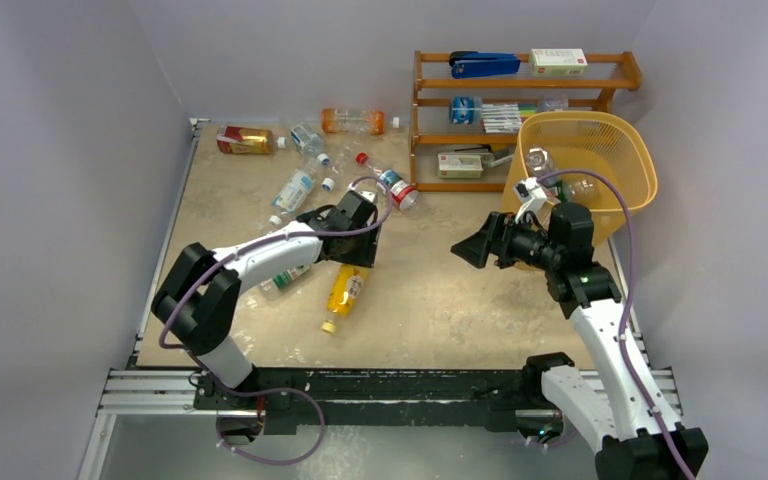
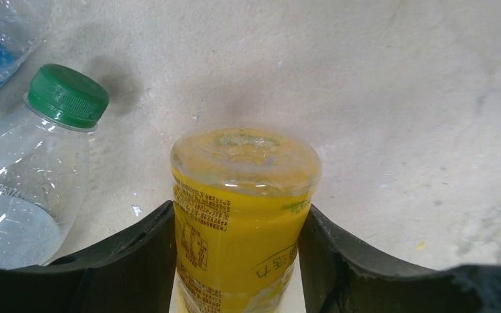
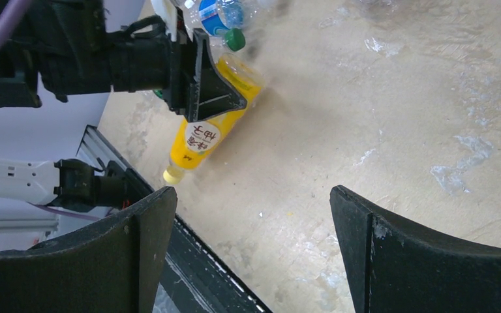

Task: Put the plastic bottles in the bin
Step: Pick up the plastic bottle at the center of the board.

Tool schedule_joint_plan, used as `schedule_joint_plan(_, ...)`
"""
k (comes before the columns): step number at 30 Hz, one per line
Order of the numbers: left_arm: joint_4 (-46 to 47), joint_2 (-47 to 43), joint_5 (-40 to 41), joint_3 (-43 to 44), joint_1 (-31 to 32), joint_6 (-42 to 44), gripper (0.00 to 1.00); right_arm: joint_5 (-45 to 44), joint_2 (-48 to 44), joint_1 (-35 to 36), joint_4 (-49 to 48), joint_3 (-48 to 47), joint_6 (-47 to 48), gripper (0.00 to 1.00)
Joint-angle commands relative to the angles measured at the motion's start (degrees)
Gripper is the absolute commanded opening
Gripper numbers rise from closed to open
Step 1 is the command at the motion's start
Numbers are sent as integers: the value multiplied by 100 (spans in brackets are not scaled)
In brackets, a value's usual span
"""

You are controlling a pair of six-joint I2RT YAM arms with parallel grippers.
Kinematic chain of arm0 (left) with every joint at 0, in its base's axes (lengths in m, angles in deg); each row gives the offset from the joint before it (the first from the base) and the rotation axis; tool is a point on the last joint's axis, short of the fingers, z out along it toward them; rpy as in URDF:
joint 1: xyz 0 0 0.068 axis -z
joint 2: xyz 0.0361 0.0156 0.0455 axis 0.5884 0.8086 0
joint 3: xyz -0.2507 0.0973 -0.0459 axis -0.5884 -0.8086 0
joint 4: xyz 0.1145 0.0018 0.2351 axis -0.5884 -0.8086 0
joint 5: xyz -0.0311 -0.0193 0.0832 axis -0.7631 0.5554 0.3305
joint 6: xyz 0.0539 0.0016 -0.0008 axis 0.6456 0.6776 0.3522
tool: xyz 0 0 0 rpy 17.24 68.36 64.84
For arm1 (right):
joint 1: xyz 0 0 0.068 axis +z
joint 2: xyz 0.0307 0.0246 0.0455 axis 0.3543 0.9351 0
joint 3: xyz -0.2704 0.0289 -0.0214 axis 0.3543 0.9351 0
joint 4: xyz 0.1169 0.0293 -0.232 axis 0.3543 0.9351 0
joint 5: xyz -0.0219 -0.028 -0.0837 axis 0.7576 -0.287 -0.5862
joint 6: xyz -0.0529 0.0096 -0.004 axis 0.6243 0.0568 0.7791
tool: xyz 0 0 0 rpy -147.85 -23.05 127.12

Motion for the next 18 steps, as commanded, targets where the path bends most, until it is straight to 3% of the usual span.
schedule_joint_plan(1, 442, -631, -373, 142, -8, -411, 41, 3, -145, 39, -133, 29, 95, 89)
schedule_joint_plan(12, 1380, -929, -1408, 701, -9, -1575, 41, 166, -398, 161, -473, 166, 23, 89)
schedule_joint_plan(18, 2516, -793, -2014, 709, -3, -2506, 41, 28, -254, 301, -438, -55, 88, 89)
